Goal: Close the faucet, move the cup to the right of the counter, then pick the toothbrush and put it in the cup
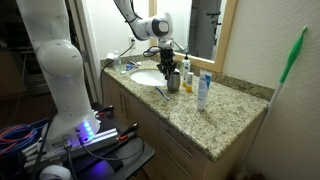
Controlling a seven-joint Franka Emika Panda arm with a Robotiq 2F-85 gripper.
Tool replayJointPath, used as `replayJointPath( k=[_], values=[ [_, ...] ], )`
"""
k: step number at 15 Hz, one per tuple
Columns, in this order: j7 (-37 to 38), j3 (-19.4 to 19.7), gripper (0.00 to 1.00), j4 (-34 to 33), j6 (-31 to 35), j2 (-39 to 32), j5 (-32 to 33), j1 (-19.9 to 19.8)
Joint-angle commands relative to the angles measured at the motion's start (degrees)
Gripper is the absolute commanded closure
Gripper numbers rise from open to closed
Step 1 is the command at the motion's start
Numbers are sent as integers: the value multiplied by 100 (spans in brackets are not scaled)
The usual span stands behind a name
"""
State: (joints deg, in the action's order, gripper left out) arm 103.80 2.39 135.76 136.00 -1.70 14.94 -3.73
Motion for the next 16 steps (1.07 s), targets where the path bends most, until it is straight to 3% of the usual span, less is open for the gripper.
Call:
replayJointPath(
  k=[1, 5, 7, 11, 14, 16],
  values=[
    [258, 65, 40, 312, -4, 464, 156, 46],
    [449, -32, 13, 721, 41, 1334, 374, -8],
    [-246, -35, 1, 969, -22, 1814, -232, 37],
    [-2149, 302, 0, 1681, 145, 2683, -1917, 222],
    [-3387, 1017, 0, 2260, 190, 3206, -2871, 572],
    [-4113, 1052, 0, 2499, 81, 3331, -3685, 284]
  ],
)
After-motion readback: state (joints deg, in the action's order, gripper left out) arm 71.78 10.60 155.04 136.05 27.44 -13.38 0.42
